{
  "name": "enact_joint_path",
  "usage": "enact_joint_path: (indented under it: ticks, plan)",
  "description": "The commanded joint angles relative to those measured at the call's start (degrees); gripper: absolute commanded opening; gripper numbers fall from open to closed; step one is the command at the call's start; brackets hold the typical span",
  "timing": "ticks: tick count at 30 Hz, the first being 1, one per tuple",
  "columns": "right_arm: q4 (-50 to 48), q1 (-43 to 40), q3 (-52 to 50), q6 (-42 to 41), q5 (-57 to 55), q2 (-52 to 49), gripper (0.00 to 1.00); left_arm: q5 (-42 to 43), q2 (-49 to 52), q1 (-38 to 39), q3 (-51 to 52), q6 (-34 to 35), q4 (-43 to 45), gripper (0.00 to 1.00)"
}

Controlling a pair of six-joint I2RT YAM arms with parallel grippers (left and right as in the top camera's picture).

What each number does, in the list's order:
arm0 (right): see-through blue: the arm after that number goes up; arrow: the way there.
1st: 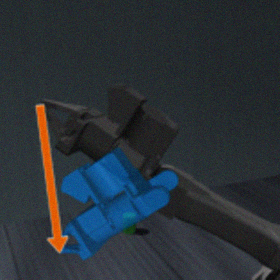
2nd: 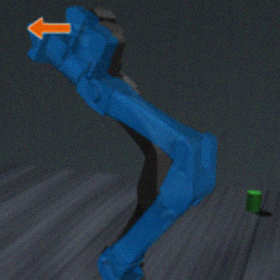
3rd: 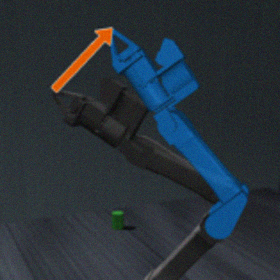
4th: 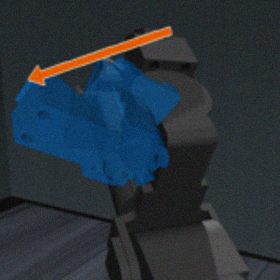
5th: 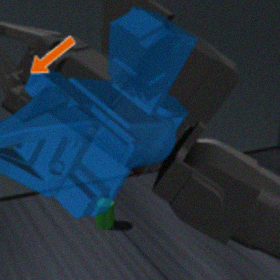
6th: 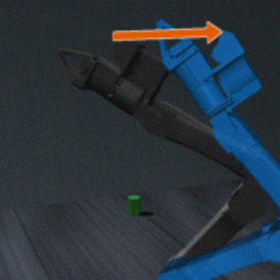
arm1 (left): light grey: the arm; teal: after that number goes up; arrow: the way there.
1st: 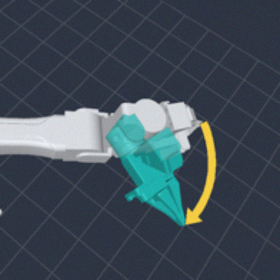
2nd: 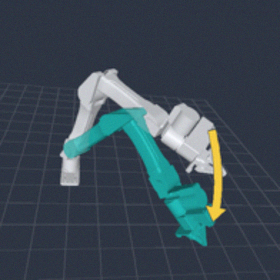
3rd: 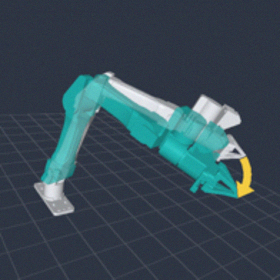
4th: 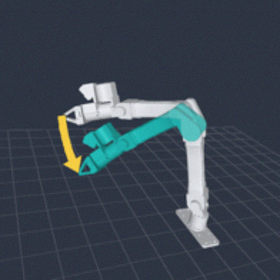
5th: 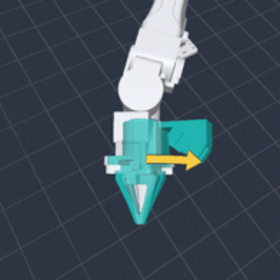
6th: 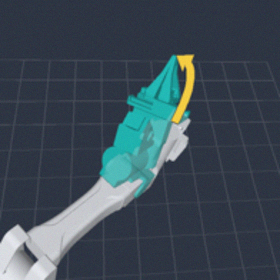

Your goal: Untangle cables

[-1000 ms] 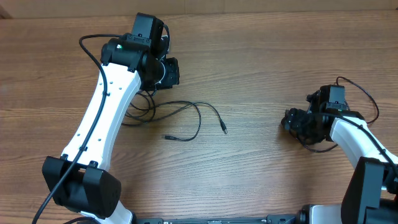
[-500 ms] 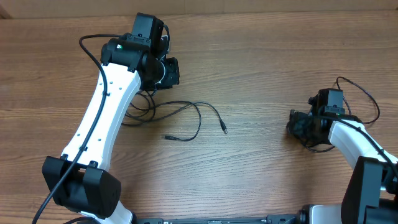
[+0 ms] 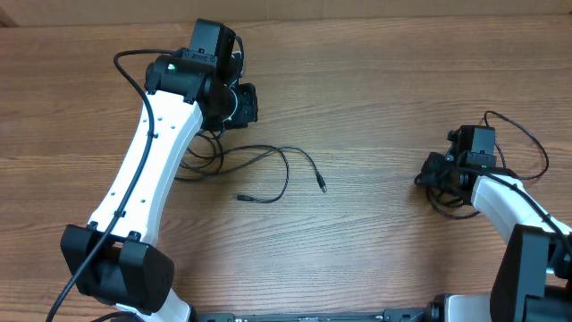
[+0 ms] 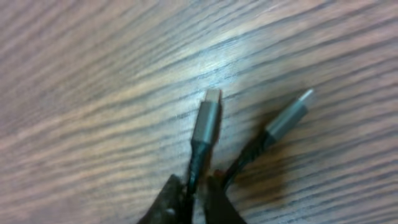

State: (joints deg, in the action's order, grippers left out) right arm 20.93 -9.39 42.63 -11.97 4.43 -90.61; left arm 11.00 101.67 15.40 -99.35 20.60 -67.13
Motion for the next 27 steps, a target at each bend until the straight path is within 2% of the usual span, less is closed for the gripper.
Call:
enact_joint_path:
  ticks: [1, 3, 6, 14, 25, 27]
  plan:
    - [-0.44, 0.00, -0.26, -3.13, -3.30, -0.07, 0.05, 0.66, -2.03, 0.04, -0.22, 0.20, -0.13, 0.04]
    - [-0.02, 0.00, -0.26, -3.08, -3.82, -0.07, 0.05, 0.66, -2.03, 0.04, -0.22, 0.20, -0.11, 0.04]
    - [1.38, 0.02, -0.26, -3.10, -3.93, -0.07, 0.12, 0.66, -2.03, 0.04, -0.22, 0.22, -0.09, 0.04]
    - [3.43, 0.02, -0.31, -3.26, -3.98, -0.09, 0.16, 0.68, -2.03, 0.04, -0.22, 0.42, -0.09, 0.04]
    - [0.31, 0.02, -3.87, -3.30, -3.96, -0.09, 0.15, 0.66, -2.03, 0.04, -0.24, 0.44, -0.07, 0.04]
    - [-0.09, 0.00, -4.07, -3.28, -3.98, -0.09, 0.09, 0.66, -2.03, 0.04, -0.22, 0.44, -0.07, 0.04]
